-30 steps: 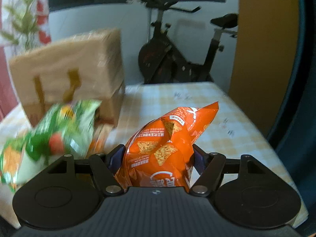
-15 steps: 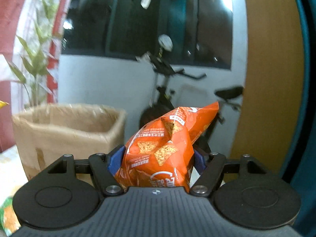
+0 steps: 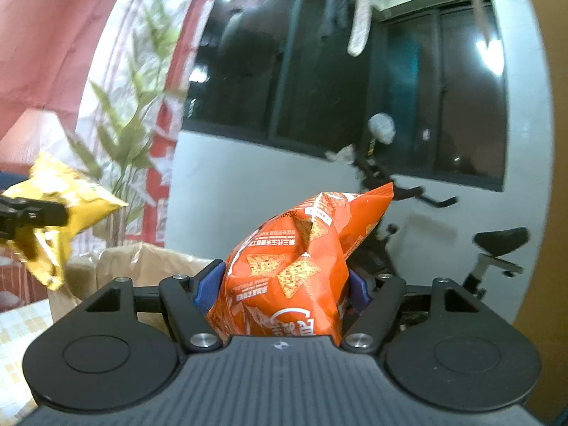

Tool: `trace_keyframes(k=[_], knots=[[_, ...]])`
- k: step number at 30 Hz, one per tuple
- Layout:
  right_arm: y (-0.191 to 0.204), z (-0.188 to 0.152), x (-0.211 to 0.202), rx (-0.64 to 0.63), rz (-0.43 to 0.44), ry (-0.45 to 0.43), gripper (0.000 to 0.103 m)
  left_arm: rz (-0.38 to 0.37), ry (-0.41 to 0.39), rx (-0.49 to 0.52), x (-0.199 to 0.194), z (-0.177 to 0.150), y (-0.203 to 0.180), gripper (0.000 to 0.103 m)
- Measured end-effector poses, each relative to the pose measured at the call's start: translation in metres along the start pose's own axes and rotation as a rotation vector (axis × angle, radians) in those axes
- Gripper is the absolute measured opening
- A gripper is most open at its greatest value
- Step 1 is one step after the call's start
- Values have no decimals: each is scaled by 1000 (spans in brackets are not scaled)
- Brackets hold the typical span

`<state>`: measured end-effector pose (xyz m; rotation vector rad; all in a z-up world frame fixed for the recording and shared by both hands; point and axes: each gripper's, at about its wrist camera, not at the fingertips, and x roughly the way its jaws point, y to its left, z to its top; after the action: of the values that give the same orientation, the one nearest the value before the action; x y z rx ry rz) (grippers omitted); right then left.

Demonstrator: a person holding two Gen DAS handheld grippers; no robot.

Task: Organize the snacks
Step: 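Lift both bags and drop them into the cardboard box, opening both grippers, then grasp the green corn-chip bag with the left gripper while the right grasps the green vegetable-cracker bag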

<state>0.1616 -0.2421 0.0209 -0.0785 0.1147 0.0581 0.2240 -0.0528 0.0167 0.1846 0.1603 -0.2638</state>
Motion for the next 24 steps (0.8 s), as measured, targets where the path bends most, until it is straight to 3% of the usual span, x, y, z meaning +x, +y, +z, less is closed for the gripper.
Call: trace_keyframes(k=[9, 14, 16, 24], knots=[[5, -9, 56, 50, 78, 146, 73, -55, 158, -20, 59, -7, -2, 91], [7, -15, 69, 77, 118, 243, 81, -105, 246, -78, 71, -14, 11, 94], [6, -17, 64, 90, 116, 248, 90, -101, 248, -95, 73, -17, 16, 95], [3, -14, 39, 143, 122, 255, 91, -105, 255, -139, 44, -19, 36, 95]])
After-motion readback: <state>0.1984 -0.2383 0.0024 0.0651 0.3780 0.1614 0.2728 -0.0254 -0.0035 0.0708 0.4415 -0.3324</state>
